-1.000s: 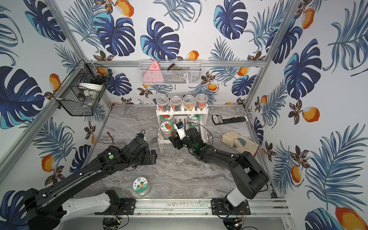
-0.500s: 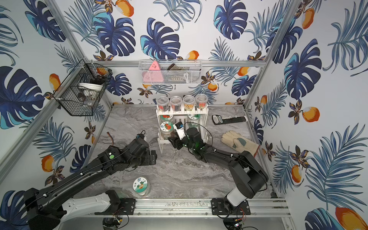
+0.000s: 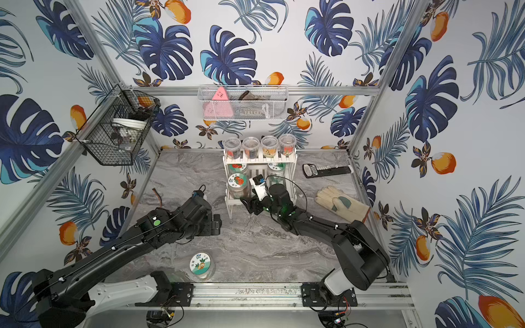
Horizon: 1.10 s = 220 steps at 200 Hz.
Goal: Place the seed container on the shelf
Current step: Place the seed jar on the shelf, then pick up the seed jar at the center of the board.
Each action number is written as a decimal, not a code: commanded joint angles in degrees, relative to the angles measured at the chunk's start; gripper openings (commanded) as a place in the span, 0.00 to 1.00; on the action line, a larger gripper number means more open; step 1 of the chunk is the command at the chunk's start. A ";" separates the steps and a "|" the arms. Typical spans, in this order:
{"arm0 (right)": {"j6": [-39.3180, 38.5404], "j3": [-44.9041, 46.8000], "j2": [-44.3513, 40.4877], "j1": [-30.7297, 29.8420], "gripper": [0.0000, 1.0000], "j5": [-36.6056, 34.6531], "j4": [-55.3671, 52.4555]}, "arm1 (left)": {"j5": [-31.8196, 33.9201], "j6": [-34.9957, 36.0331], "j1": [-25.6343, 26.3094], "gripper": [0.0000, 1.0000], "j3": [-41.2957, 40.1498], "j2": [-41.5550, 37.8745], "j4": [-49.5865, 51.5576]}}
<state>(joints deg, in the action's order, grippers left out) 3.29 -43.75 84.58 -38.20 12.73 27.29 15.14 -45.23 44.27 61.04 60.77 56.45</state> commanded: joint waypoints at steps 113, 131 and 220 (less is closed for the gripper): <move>13.26 17.79 -20.75 -9.87 0.98 6.22 -12.29 | 0.97 -26.71 19.53 0.99 -13.51 -3.99 11.19; 13.81 18.73 -21.34 -10.23 1.00 5.95 -12.27 | -1.11 -24.69 19.75 0.99 -14.39 -2.33 8.02; 14.30 19.23 -20.85 -10.32 1.00 5.64 -12.96 | 0.33 -24.38 19.97 0.99 -17.64 1.41 8.43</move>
<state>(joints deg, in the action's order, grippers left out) 16.95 -24.71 63.68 -48.42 18.63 14.52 14.57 -69.06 64.16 44.36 62.41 64.16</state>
